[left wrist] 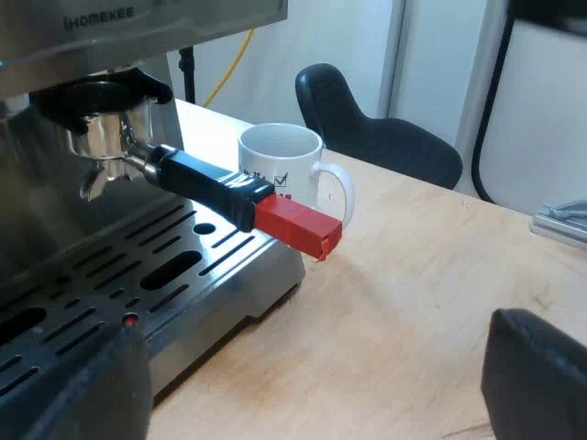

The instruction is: Grind coffee beans and then tamp

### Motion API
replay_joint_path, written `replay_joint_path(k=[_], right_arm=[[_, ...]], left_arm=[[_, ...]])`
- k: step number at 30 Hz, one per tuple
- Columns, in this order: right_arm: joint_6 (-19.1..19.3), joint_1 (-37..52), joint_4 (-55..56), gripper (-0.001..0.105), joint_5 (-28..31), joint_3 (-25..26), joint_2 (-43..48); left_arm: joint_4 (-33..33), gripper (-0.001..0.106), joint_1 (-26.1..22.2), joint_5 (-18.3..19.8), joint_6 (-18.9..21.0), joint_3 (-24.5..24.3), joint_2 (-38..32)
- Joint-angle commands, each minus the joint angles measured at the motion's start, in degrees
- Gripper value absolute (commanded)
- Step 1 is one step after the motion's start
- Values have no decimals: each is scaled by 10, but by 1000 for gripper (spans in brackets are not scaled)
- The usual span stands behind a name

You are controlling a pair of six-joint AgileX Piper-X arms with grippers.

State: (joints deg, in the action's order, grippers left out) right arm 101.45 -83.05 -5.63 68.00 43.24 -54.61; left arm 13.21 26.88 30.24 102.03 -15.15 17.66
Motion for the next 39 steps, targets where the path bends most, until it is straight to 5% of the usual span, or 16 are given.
replay_joint_path(k=[1, 6, 12, 18, 29, 33, 39], right_arm=[[-21, 22, 56, 63, -20, 26, 3], [-183, 96, 265, 63, -126, 91, -1], [-278, 177, 467, 63, -268, 162, -39], [-284, 187, 473, 63, -338, 182, -58], [-286, 189, 436, 63, -293, 182, -60], [-359, 211, 455, 63, -354, 182, -79], [-373, 259, 467, 63, -401, 182, -105]], left_arm=[[-2, 85, 3, 11, 7, -3, -3], [-2, 85, 3, 18, 11, -3, -3], [-2, 85, 3, 18, 11, -3, -3], [-2, 85, 3, 18, 11, -3, -3], [-2, 85, 3, 18, 11, -3, -3], [-2, 85, 3, 18, 11, -3, -3], [-2, 85, 3, 18, 21, -3, -3]])
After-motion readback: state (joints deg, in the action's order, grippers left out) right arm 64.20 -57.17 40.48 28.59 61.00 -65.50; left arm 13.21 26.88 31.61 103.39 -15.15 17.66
